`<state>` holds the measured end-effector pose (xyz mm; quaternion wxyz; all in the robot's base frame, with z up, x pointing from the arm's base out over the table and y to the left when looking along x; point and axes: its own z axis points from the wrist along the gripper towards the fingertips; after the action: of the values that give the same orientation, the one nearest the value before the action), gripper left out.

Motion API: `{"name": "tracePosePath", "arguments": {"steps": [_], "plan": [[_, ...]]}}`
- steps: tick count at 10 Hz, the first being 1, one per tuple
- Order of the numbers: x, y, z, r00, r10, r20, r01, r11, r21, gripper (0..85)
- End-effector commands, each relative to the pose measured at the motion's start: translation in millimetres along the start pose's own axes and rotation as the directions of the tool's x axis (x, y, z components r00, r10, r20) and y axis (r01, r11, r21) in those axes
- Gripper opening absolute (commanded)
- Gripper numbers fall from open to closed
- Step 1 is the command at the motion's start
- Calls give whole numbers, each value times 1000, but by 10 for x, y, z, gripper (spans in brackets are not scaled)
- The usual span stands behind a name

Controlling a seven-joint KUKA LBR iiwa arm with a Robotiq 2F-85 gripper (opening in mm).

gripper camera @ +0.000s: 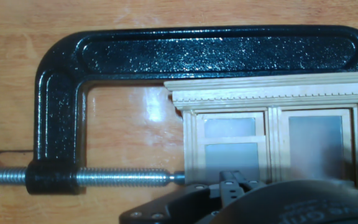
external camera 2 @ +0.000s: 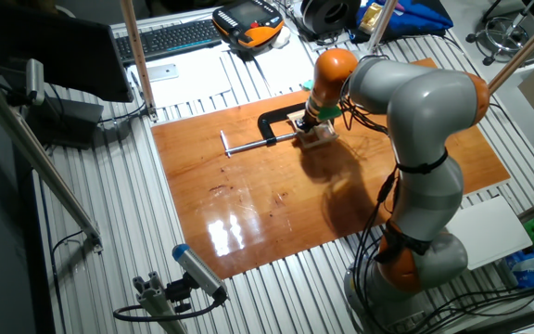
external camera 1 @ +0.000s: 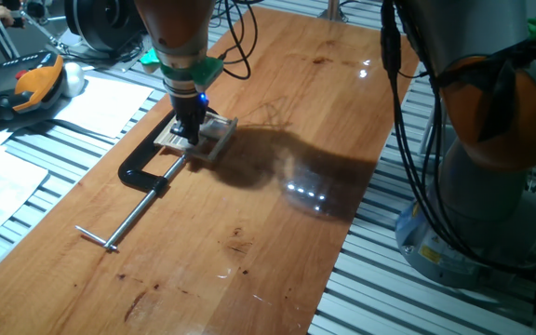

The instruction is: Close a sliding window

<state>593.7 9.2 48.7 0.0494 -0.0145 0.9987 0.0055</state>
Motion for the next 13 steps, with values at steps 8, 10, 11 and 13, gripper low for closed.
{"name": "tracePosePath", "arguments": {"steps": [8, 10, 11, 13], "plan": [[-310, -37, -3, 999, -6, 45, 5, 999, 32, 0], [-363, -43, -10, 998, -5, 57, 2, 999, 41, 0], [-387, -43, -38, 998, -5, 60, 3, 999, 43, 0], [-447, -59, -46, 997, -6, 74, 3, 999, 45, 0]]}}
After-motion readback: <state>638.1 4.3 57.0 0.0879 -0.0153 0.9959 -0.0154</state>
